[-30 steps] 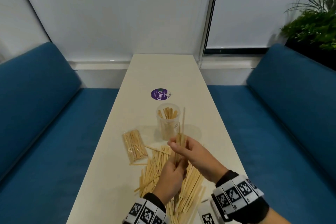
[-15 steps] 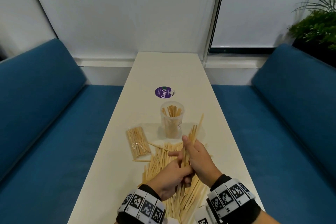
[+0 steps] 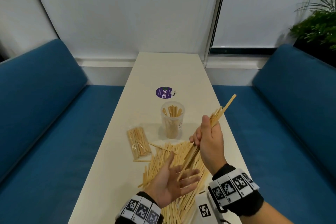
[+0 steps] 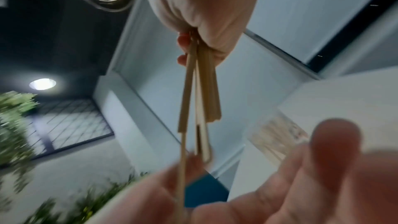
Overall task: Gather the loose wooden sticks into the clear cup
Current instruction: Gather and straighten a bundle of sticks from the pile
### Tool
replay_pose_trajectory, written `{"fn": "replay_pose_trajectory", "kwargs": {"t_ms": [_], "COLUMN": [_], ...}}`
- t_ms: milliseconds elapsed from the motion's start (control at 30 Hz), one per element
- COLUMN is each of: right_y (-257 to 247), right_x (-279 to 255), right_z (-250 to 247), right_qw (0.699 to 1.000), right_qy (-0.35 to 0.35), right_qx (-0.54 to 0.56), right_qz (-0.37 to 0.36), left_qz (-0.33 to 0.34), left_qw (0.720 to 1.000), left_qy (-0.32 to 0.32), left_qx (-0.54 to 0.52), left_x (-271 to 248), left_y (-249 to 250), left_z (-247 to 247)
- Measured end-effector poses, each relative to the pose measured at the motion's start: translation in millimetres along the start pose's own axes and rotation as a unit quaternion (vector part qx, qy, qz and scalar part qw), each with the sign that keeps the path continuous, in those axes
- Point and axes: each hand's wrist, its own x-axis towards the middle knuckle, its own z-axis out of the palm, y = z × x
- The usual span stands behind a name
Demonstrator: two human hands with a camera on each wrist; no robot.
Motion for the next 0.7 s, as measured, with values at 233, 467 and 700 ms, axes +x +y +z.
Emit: {"fn": "replay_pose_trajectory", "kwargs": {"t_ms": [233,467,700], "right_y": [9,15,13], "right_x": [-24,-33,-23], "right_z": [20,22,13], "right_qw": [0.995,0.996,0.990], "right_qy": [-0.063,-0.051,-0.037], "right_qx": [-0.031,-0.046,-0.136], "right_qz": [-0.067,-0.064,-0.014], "left_qz": [0.057,0.075,0.062], "left_qw": [0.986,0.995,0.998], "left_qy": [-0.020,0.013,-0.015], "left_qx": [-0.152,-0.071,-0.013], "left_x": [1,-7,-12], "left_y": [13,13,14], "left_z": [8,18,18]}}
